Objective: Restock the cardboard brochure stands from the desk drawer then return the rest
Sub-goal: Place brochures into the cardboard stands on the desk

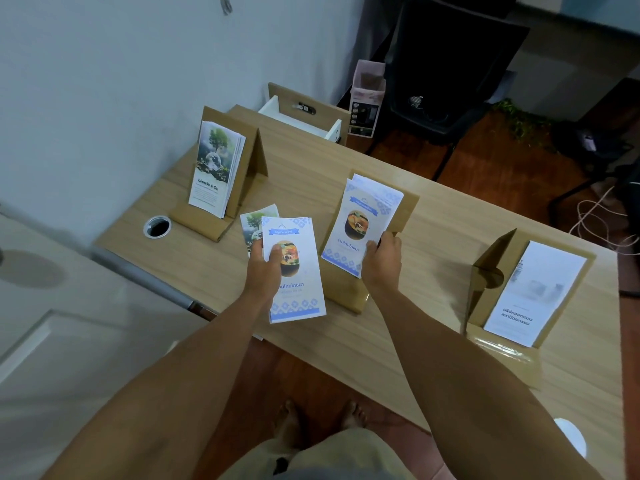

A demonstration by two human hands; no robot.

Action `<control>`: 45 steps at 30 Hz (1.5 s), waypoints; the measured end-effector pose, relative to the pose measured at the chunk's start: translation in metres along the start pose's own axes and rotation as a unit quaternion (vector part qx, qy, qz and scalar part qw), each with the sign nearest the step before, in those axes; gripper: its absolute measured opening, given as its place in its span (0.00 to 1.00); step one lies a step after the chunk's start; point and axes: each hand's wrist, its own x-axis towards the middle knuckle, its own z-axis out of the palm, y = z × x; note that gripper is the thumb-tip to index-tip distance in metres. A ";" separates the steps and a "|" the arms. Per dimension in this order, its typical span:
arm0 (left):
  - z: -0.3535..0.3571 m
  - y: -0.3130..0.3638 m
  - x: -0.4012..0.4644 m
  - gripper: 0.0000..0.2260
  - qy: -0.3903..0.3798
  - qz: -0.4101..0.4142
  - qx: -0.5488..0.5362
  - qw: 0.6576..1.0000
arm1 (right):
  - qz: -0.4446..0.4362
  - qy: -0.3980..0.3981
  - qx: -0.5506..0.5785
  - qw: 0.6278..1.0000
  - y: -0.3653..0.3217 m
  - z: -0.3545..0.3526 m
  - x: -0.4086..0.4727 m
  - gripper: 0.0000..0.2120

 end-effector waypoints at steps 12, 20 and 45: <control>0.004 0.006 0.004 0.14 -0.013 -0.018 0.003 1.000 | 0.040 0.031 0.038 0.998 0.002 0.005 0.001 0.04; 0.002 0.003 0.004 0.14 -0.009 -0.018 0.004 1.000 | 0.017 0.028 0.016 0.999 0.008 0.005 0.000 0.05; 0.011 0.025 0.006 0.17 -0.030 -0.056 -0.109 0.992 | 0.075 -0.273 0.155 0.946 -0.032 0.000 -0.027 0.16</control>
